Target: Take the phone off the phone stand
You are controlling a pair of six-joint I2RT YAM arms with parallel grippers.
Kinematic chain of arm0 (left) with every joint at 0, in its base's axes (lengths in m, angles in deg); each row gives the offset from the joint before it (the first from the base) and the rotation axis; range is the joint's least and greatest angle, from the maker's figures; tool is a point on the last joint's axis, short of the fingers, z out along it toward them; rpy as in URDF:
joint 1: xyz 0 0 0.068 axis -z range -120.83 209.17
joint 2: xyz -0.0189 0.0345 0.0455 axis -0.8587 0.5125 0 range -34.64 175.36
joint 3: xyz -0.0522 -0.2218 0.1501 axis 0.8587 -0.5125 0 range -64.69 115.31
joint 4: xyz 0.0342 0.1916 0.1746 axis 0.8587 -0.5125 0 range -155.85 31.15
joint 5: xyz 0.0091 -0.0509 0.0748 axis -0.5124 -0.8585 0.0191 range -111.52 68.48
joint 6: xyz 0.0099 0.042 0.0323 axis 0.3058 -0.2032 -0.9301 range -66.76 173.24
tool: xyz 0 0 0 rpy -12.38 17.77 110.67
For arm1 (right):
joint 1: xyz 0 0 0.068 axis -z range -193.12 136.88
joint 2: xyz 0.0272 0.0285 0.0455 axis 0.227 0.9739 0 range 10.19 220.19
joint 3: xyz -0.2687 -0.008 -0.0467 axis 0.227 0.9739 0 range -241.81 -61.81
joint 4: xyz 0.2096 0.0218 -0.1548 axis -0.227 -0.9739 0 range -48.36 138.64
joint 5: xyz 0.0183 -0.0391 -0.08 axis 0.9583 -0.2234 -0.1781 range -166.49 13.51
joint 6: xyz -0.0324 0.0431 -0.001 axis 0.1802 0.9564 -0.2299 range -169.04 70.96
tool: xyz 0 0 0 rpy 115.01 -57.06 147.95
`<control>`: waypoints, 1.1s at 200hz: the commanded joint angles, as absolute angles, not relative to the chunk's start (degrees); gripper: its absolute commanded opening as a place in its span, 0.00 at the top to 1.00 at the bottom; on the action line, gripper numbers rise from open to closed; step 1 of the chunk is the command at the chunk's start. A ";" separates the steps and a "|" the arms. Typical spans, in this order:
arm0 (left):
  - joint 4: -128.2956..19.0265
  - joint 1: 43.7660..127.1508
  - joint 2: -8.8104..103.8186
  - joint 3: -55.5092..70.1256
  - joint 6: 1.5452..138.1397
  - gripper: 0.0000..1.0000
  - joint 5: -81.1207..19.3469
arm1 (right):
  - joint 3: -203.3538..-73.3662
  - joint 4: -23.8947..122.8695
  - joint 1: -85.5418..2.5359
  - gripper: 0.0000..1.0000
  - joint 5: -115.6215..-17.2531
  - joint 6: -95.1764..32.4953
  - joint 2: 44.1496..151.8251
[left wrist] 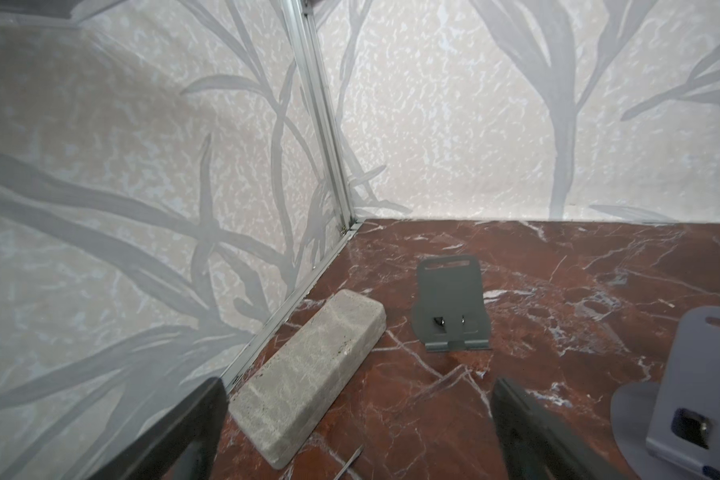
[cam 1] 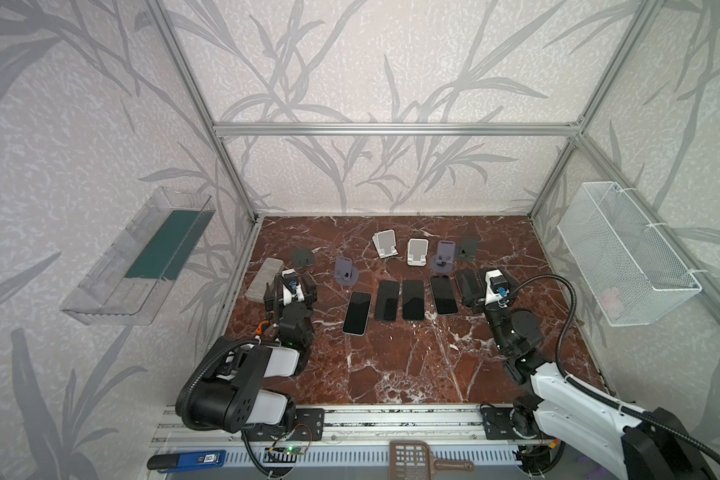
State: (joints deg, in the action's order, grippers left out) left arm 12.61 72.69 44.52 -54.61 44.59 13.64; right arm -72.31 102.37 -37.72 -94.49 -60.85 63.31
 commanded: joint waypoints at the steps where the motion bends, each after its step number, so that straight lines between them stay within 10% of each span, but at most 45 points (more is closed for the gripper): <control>1: 5.81 70.88 43.18 -54.02 49.38 0.01 8.72 | -71.30 104.17 -35.43 0.01 -96.15 -61.40 63.79; 41: 22.25 64.69 55.93 -55.34 53.33 0.01 4.58 | -72.56 101.87 -28.00 0.01 -89.74 -58.70 67.36; 166: 2.50 57.87 55.04 -46.94 55.34 0.01 -15.21 | -75.94 100.44 -18.04 0.01 -74.74 -53.61 82.19; 220: 0.28 57.87 55.19 -45.58 56.34 0.01 -12.06 | -75.22 123.72 -18.13 0.01 -71.16 -54.91 103.62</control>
State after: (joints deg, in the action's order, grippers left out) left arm 2.68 57.93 55.16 -47.87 56.83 -11.78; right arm -71.87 116.49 -18.09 -75.34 -53.12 96.90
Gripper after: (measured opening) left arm 0.990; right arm 0.991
